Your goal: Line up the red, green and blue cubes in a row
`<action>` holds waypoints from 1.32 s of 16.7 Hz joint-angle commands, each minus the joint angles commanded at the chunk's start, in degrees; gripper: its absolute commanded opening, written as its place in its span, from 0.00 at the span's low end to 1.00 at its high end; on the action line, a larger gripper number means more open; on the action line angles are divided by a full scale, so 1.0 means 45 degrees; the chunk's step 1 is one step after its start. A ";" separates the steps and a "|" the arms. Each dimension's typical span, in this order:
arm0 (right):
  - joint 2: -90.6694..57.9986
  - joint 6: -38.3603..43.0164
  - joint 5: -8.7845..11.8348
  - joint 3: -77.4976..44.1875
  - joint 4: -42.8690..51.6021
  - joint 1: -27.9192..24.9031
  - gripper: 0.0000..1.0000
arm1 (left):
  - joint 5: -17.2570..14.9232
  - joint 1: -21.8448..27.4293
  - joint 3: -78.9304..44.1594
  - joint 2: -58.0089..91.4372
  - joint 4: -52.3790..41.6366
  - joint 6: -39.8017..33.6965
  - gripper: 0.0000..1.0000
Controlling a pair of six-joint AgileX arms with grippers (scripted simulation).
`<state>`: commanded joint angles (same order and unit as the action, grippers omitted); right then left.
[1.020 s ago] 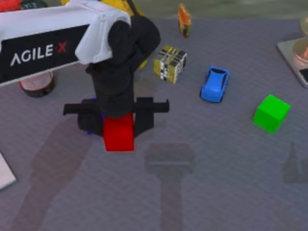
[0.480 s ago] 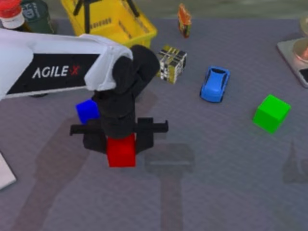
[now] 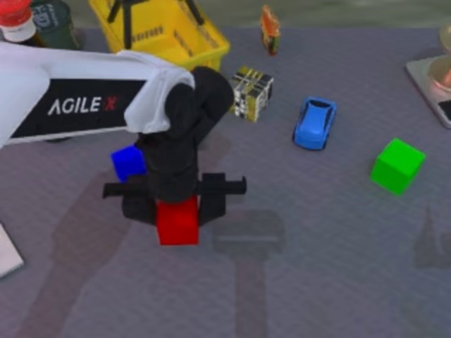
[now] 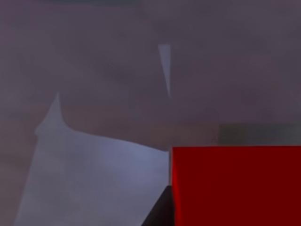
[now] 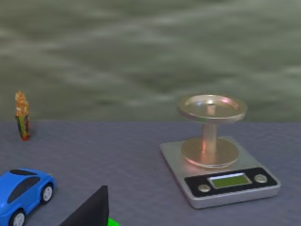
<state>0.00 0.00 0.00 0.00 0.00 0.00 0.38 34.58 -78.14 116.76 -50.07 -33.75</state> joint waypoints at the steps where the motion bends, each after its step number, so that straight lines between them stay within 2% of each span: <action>1: 0.0000 0.0000 0.0000 0.0000 0.0000 0.0000 1.00 | 0.0000 0.0000 0.0000 0.0000 0.0000 0.0000 0.53; 7: 0.0000 0.0000 0.0000 0.0000 0.0000 0.0000 1.00 | 0.0000 0.0000 0.0000 0.0000 0.0000 0.0000 0.98; 17: 0.0000 0.0000 0.0000 0.0000 0.0000 0.0000 1.00 | 0.0000 -0.0017 -0.0038 -0.0020 -0.0046 0.0000 1.00; 22: 0.0000 0.0000 0.0000 0.0000 0.0000 0.0000 1.00 | 0.0001 -0.0141 -0.1227 -0.0584 -0.1887 -0.0064 1.00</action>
<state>0.00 0.00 0.00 0.00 0.00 0.00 0.39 33.95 -83.66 114.14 -58.57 -34.04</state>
